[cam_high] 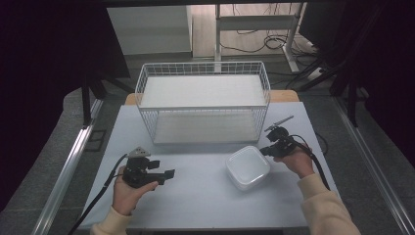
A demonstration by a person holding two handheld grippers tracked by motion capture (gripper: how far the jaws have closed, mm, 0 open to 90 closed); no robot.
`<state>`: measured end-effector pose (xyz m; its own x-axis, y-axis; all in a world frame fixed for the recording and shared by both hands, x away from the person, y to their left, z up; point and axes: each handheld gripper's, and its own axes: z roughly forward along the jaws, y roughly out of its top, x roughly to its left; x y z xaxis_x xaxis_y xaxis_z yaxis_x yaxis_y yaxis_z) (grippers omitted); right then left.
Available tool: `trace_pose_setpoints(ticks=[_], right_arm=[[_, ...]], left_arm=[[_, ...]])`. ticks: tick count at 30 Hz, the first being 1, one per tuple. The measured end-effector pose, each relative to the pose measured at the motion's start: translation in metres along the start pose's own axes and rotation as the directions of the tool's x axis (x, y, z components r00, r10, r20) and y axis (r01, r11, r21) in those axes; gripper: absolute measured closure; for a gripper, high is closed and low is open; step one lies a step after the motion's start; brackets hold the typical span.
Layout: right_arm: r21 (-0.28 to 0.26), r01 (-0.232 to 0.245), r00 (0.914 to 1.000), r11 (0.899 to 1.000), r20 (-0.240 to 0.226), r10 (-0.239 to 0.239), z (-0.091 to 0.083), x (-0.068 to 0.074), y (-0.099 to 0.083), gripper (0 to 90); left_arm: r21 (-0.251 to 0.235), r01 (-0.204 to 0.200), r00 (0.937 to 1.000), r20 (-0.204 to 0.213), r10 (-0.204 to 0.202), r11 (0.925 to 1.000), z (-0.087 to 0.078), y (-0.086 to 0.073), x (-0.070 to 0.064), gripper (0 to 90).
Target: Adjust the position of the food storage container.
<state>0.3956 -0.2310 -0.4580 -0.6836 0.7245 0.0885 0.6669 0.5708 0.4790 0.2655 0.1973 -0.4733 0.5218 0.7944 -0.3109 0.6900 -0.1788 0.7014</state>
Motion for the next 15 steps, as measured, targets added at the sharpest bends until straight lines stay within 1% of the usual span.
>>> trace_pose_setpoints(ticks=[6, 9, 11, 15], right_arm=[[0.003, 0.045, 0.9986, 0.999, -0.028, -0.045, 0.008, 0.019, 0.009, 89.7], [0.006, 0.073, 0.9963, 0.997, -0.044, -0.073, 0.013, 0.030, 0.014, 89.7], [0.002, 0.090, 0.9939, 0.996, -0.064, -0.089, 0.017, 0.037, 0.017, 89.7], [0.005, 0.118, 0.9900, 0.993, -0.078, -0.117, 0.021, 0.048, 0.022, 89.7]], left_arm=[[-0.004, -0.001, 1.0000, -0.001, 0.001, 1.0000, -0.002, 0.000, 0.001, 24.3], [-0.009, 0.001, 1.0000, -0.002, -0.001, 1.0000, -0.003, 0.001, 0.001, 24.3], [-0.009, -0.001, 1.0000, -0.006, 0.001, 1.0000, -0.004, 0.001, 0.001, 24.3], [-0.010, 0.000, 1.0000, -0.005, 0.000, 1.0000, -0.004, 0.001, 0.001, 24.4]])
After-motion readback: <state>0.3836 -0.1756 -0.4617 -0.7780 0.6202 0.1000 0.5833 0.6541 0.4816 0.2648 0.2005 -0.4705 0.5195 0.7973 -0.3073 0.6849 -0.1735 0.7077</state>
